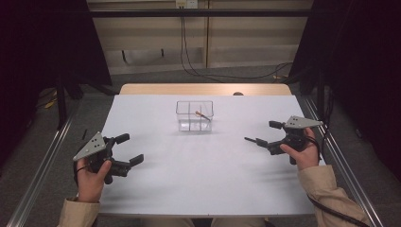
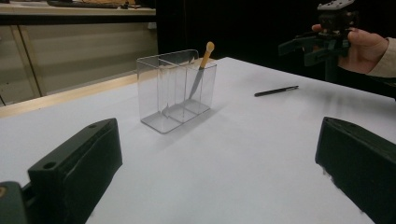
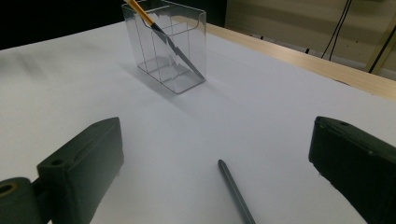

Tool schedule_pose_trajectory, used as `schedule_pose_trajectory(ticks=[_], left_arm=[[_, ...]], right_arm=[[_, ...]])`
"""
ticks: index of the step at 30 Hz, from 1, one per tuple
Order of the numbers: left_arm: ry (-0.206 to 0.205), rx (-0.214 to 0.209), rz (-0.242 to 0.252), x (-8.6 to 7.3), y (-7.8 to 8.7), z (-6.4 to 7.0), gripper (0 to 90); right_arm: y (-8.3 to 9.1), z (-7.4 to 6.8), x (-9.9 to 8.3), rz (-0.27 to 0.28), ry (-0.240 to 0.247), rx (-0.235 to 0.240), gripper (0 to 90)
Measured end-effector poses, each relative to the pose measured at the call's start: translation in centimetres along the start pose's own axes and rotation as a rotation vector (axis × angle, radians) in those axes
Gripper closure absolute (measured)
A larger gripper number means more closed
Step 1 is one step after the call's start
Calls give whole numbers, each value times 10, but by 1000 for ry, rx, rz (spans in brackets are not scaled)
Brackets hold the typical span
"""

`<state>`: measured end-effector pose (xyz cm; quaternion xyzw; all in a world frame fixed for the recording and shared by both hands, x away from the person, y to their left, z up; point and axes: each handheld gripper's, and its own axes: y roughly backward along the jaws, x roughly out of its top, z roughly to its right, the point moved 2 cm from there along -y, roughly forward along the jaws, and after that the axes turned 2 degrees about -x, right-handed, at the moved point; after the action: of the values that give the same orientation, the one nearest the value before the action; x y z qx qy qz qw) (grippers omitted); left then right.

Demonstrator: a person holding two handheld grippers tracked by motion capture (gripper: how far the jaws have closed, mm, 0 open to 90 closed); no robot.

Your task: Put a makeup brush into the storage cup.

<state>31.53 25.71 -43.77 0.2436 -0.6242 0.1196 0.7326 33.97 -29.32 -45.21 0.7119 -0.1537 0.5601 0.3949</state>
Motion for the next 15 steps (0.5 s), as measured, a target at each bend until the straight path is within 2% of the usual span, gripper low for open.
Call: schedule_pose_trajectory(ticks=[9, 15], left_arm=[[-1, 6, -10, 0, 0, 0, 6], [1, 3, -13, 0, 0, 0, 5]], right_arm=[[-4, 2, -1, -54, 5, 8, 25], [-6, 6, -2, -119, 11, 11, 35]])
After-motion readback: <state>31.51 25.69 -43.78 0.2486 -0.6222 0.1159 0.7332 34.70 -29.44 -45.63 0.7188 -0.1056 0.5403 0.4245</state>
